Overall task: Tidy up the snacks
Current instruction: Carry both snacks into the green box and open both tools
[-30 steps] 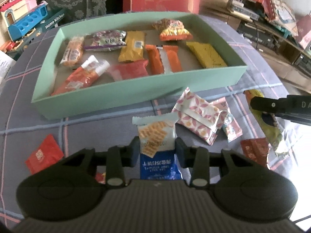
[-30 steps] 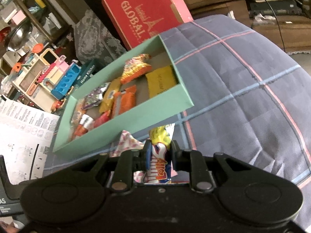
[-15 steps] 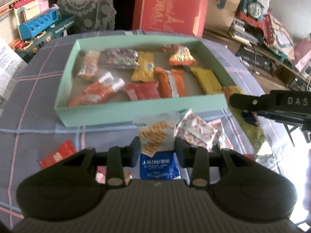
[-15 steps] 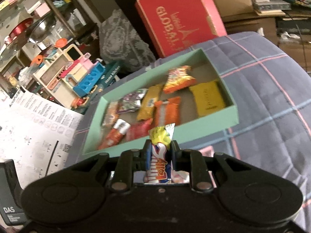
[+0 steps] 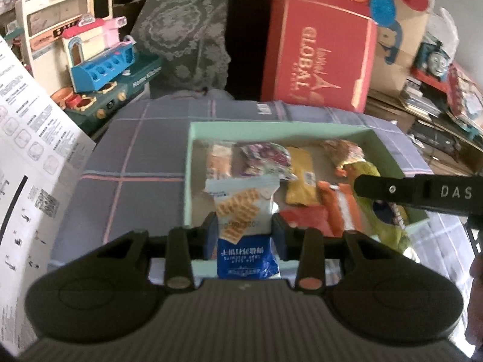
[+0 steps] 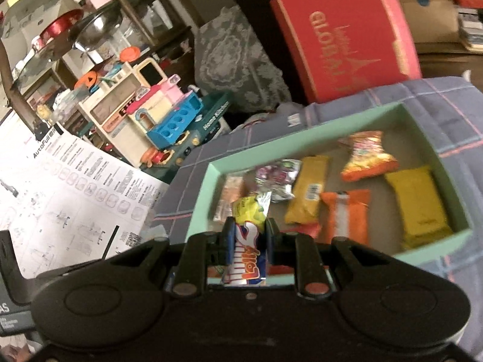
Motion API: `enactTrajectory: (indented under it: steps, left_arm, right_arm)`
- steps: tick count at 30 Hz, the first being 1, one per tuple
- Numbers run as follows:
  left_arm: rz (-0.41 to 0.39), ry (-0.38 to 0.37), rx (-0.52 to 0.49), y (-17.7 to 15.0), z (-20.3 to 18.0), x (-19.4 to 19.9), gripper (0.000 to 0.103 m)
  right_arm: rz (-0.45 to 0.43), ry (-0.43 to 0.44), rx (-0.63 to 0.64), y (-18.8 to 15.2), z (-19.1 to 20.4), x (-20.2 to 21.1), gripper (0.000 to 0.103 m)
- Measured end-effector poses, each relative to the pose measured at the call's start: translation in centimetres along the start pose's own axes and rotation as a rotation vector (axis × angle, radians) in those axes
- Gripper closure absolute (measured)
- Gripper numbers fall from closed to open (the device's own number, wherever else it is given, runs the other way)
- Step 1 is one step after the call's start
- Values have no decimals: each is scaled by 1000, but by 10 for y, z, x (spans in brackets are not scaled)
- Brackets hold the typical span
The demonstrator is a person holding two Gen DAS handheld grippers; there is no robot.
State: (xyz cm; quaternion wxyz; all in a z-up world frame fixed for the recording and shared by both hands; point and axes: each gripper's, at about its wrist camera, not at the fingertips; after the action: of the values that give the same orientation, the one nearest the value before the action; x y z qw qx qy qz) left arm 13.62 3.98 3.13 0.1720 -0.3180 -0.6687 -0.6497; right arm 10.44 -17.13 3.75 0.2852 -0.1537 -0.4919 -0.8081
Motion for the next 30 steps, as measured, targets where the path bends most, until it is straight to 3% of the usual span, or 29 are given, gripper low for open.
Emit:
enactTrajectory:
  steps: [16,18,19,20,22,24,26,30]
  left_arm:
    - [88,36,-25,13,25,-79,66]
    - [89,42,-32,13,25,-84,64]
    - [88,48,-34,13,25,-86,62]
    - [82,58,-38,12,25,-86,53]
    - [69,80,-51,10,23,-87,36]
    - [58,94,-56,8,22,-86,21]
    - [55,99,-53,7,21,-85,14]
    - [54,103,-45,4,18,-83,11]
  right_arm:
    - [92,-55,-77,-1,1,-105,83]
    - [103,-59,-71,-2,1,-111,77]
    - [105,-59,-65,-3,2,-112,62]
    - [101,-63,-56,-3,2,-112,43]
    - [79,-74,-37,0,3,-107,20]
    - [55,-84,-15,1,3,-101,16]
    - [51,-91,-4,1,1,-97,16]
    - [43,-104,-10,1,-6,-89,16]
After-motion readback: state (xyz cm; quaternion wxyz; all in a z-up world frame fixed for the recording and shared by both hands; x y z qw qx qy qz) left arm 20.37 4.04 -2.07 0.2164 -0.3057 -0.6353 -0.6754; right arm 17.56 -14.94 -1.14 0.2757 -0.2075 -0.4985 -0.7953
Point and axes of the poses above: each gripper's, at about its wrist camera, not at the fingertips, and x roughly against the way its jaws point, z to its left, y to its top, and after that the axes turned 8 degrees about -z, right-handed
